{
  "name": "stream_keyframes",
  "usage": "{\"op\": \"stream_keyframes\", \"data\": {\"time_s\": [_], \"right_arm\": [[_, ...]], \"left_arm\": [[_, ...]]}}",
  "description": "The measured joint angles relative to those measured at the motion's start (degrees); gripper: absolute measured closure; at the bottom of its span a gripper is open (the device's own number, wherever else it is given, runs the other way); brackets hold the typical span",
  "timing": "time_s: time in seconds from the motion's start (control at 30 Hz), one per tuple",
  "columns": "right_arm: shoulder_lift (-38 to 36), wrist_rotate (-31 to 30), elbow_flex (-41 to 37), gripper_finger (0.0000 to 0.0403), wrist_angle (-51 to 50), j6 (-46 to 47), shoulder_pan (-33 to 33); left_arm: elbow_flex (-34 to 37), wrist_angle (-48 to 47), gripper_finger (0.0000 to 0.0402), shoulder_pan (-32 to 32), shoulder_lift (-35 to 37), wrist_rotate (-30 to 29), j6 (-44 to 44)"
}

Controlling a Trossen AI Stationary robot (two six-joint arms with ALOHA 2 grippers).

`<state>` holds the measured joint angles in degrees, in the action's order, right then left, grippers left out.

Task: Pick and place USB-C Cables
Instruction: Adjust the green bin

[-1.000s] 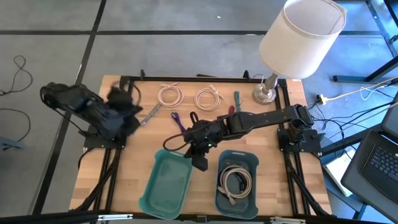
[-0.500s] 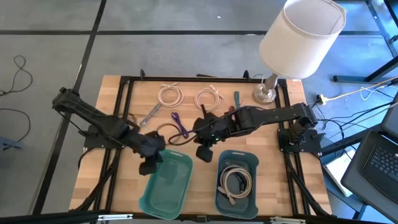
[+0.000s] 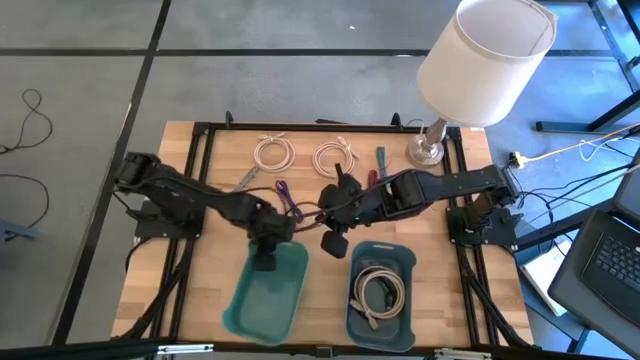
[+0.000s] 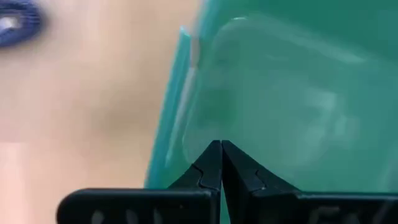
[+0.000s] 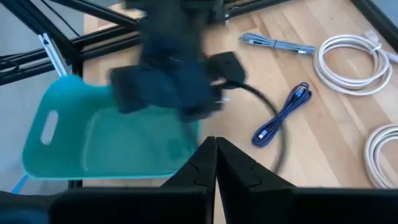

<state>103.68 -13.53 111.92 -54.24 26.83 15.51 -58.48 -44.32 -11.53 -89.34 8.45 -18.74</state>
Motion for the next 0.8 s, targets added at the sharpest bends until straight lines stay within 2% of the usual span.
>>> {"op": "stream_keyframes", "data": {"time_s": [0.13,0.37,0.67,0.8], "right_arm": [[0.0,0.0,0.0,0.0392,0.02,0.21,0.7],[0.0,-0.39,0.0,0.0398,-1.01,1.52,1.69],[0.0,-1.91,0.0,0.04,-1.51,1.25,1.84],[0.0,-1.91,0.0,0.0397,-1.94,1.27,1.84]], "left_arm": [[0.08,-0.05,0.0401,4.9,-2.16,-0.02,2.86],[0.07,-0.01,0.0401,10.99,-0.77,0.09,3.5],[0.02,-0.31,0.0401,12.81,0.65,0.68,4.32],[0.0,-0.27,0.0401,12.06,1.59,6.43,2.61]]}}
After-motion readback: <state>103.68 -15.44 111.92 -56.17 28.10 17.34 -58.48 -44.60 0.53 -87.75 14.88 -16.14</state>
